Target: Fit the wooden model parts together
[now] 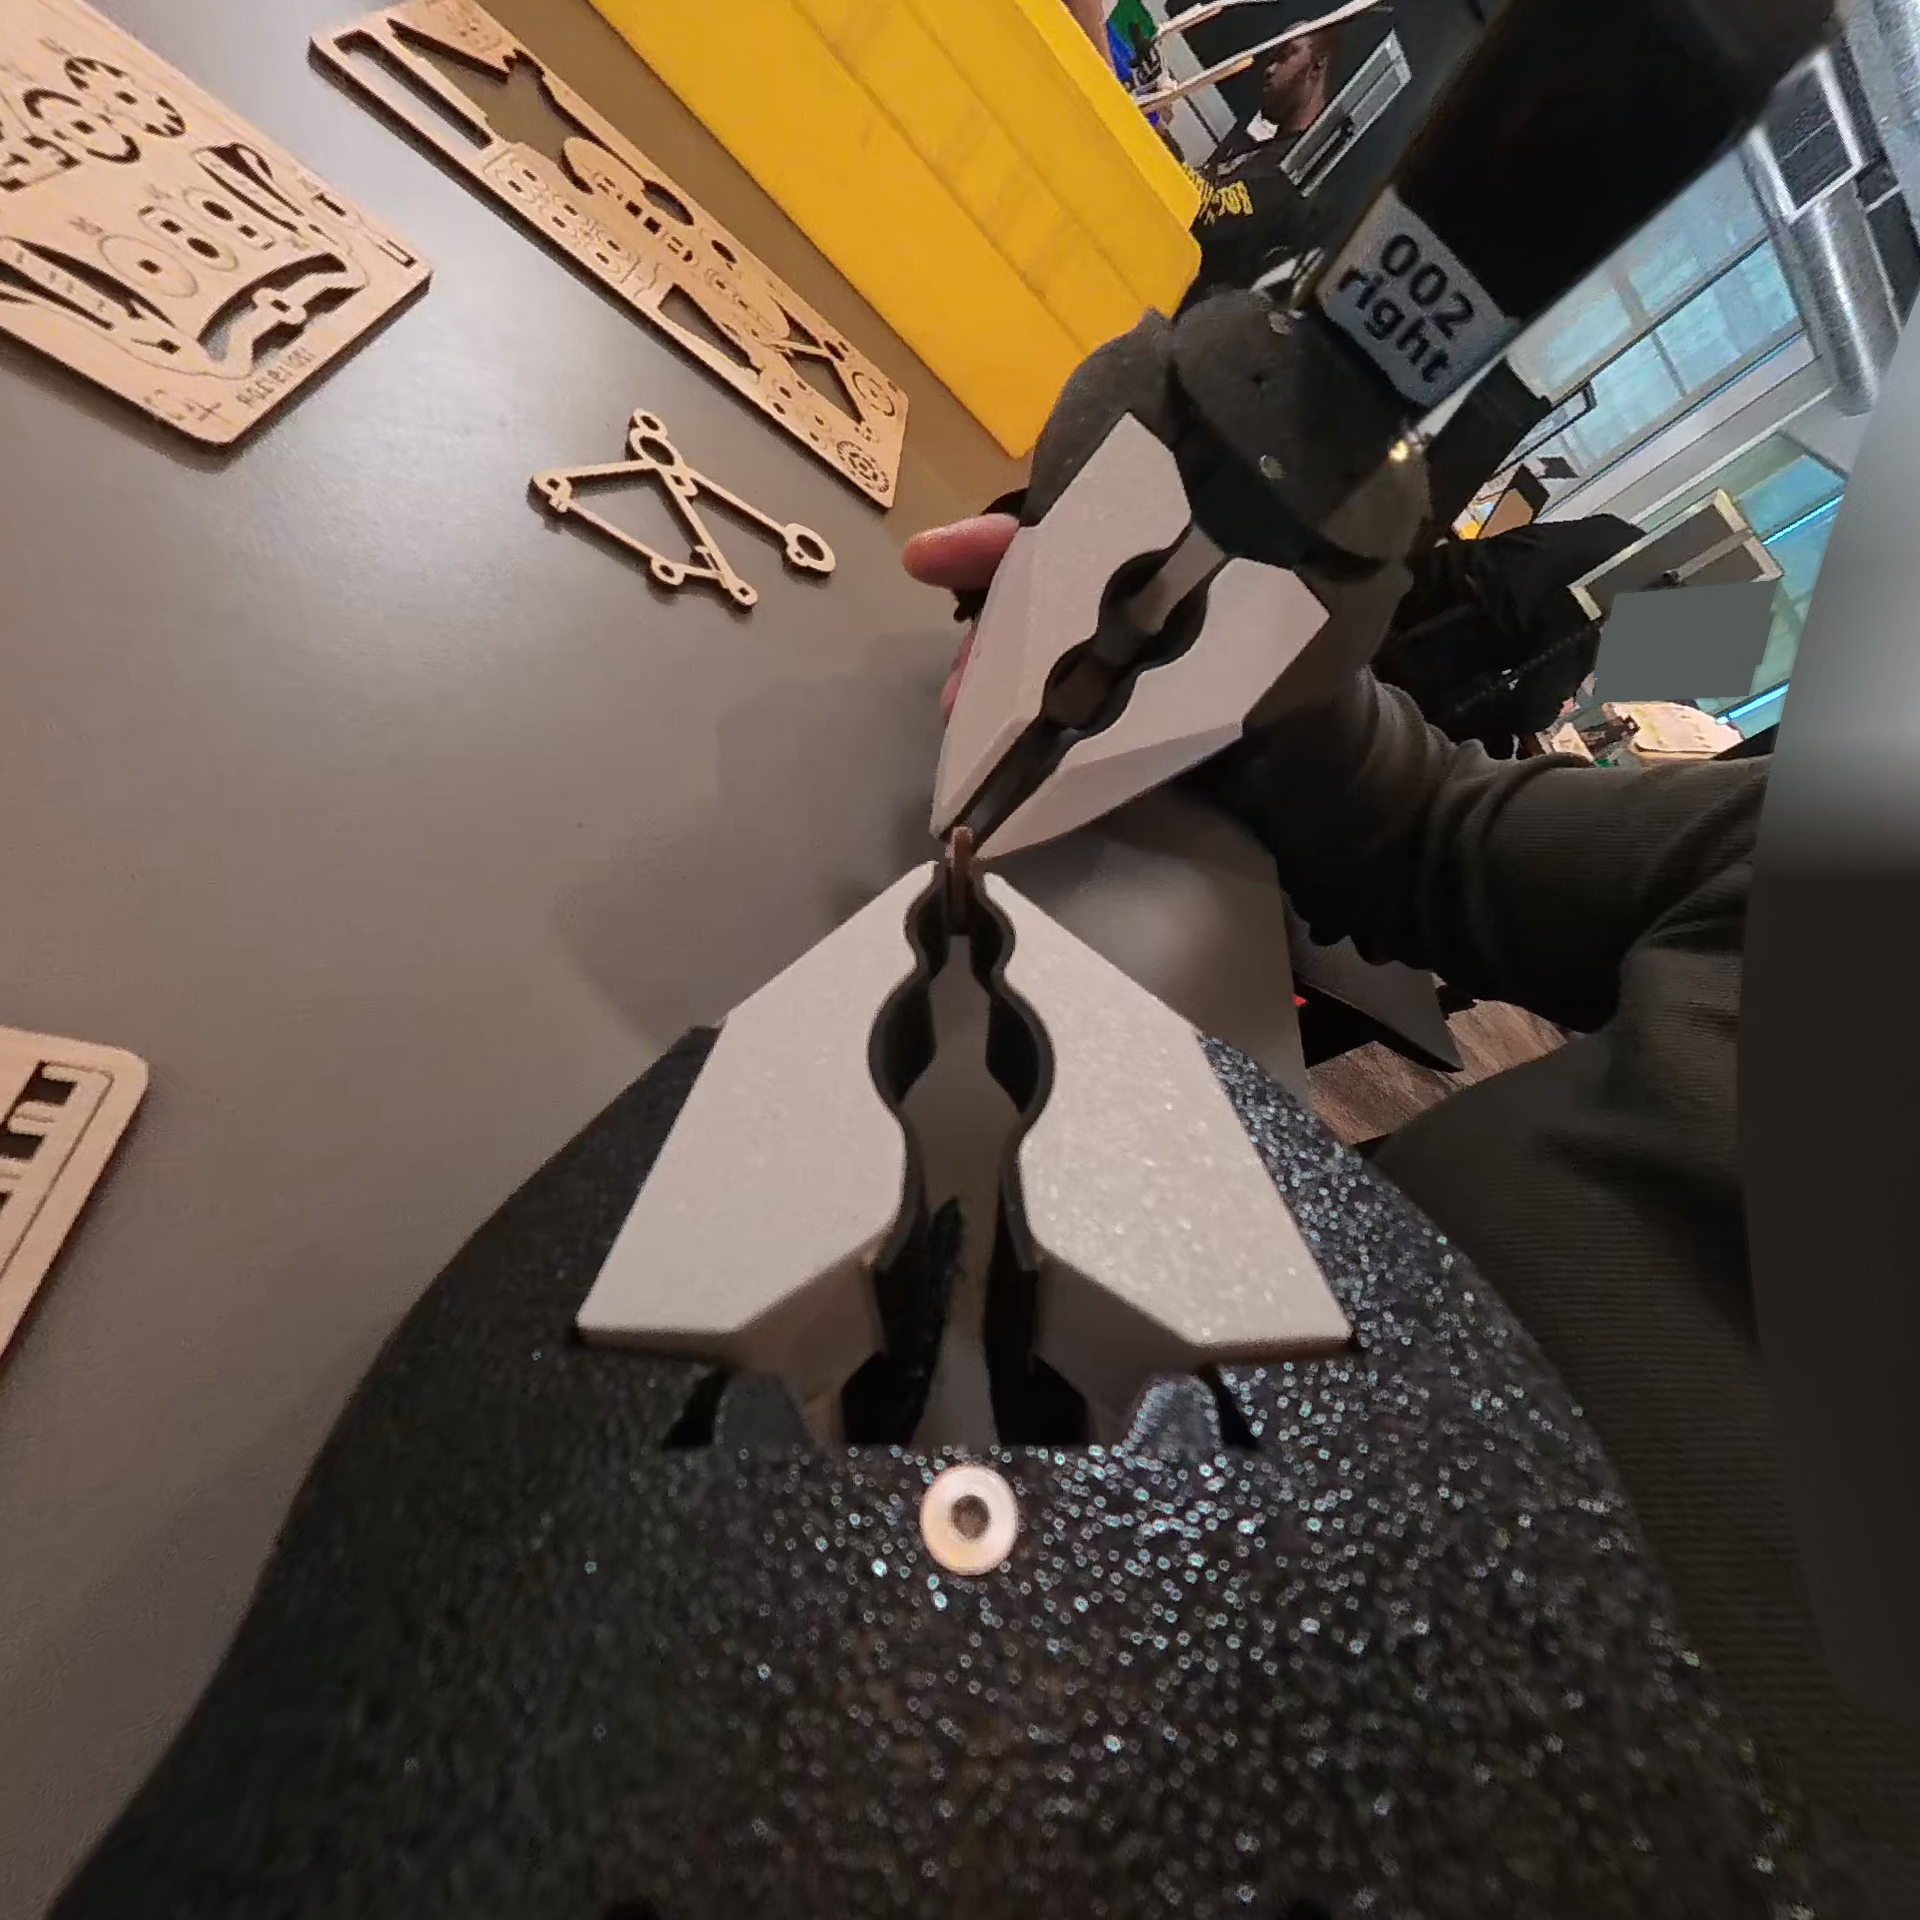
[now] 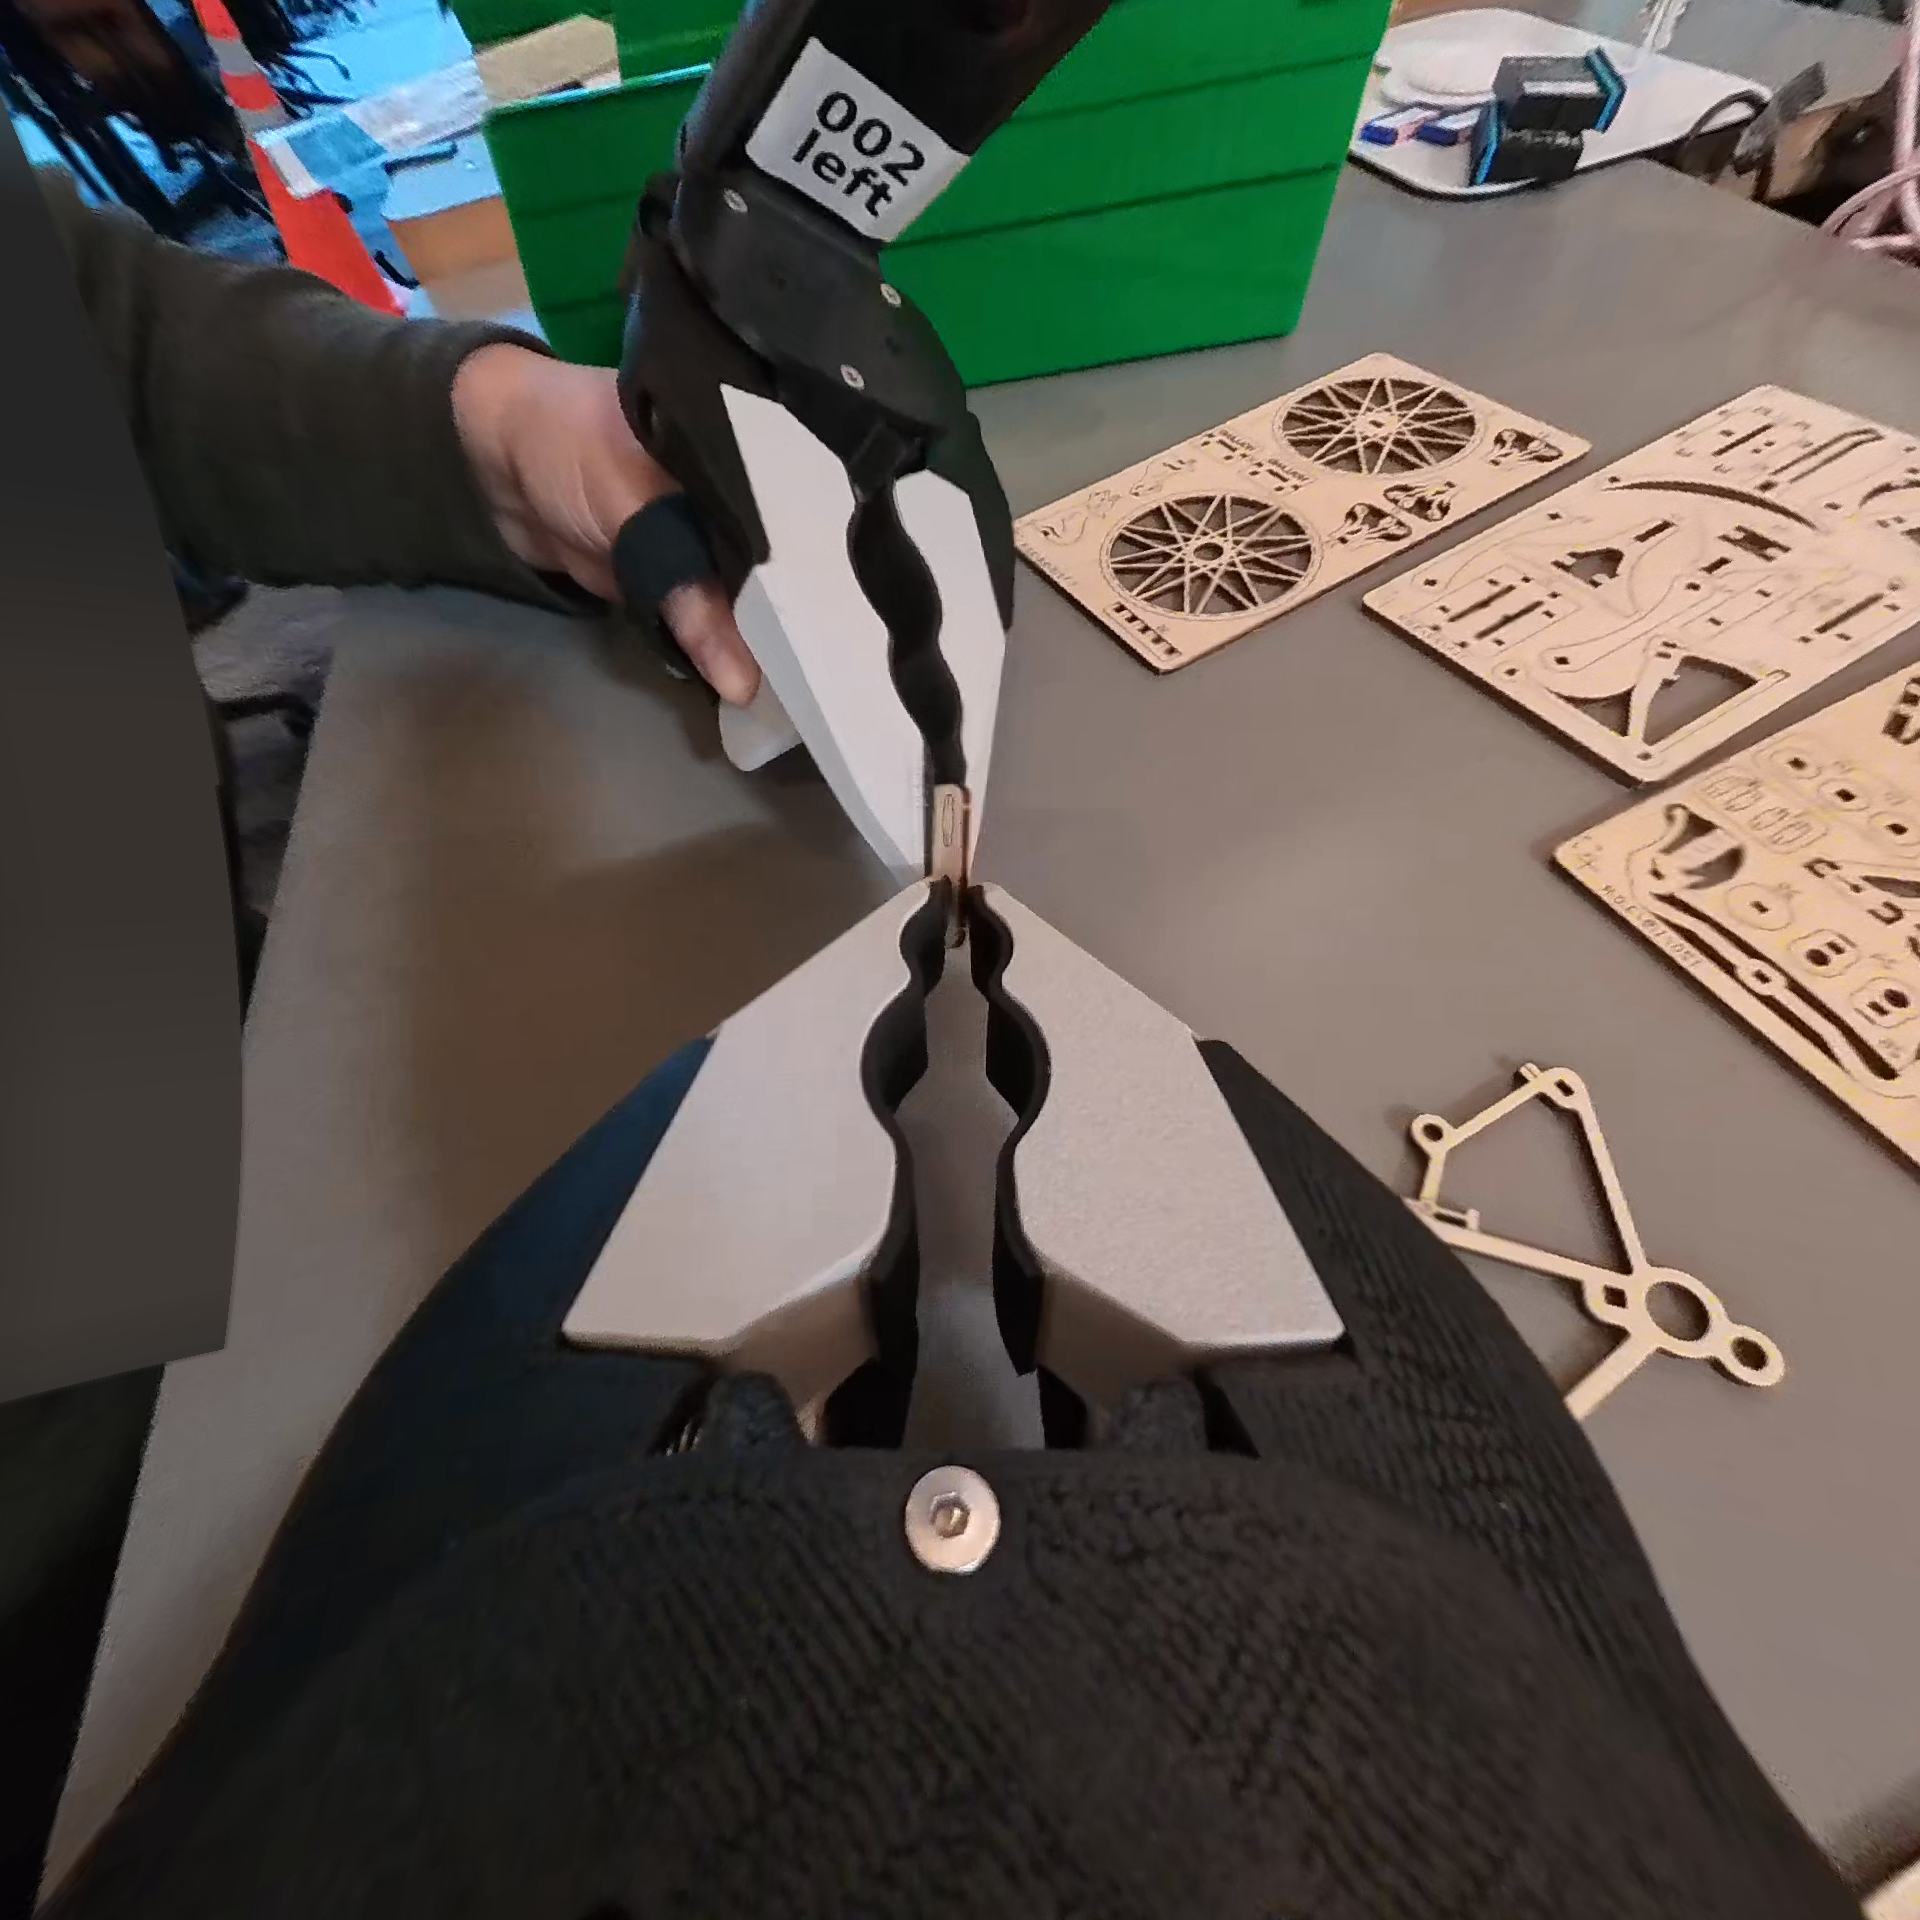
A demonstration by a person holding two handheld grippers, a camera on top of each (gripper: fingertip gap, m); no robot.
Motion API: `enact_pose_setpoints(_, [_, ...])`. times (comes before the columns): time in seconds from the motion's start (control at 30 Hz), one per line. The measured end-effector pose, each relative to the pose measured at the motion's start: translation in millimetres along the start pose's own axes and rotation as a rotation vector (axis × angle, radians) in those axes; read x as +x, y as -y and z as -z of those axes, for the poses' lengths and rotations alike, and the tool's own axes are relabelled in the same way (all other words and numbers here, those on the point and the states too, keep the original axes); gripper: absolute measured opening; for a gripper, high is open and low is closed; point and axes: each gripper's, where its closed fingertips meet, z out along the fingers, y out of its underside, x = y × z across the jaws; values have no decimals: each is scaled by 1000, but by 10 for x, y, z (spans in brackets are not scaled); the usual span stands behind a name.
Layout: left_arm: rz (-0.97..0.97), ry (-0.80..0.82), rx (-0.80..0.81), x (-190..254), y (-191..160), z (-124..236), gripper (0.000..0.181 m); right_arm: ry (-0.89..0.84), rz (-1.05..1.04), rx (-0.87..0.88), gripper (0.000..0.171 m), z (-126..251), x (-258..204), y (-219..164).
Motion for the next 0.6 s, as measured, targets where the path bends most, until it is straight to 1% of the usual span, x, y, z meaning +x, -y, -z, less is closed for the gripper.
enact_pose_setpoints(0.2, [6,-24,-21,38,-38,-18,2,78,-71,-9,1,16,-47,-29])
enact_pose_setpoints(0.33, [13,-30,-23,45,-46,-20,2,80,-69,-9,1,15,-51,-30])
enact_pose_setpoints(0.6, [59,49,9,-83,-13,-9,1,-137,111,-53,1,-51,87,-47])
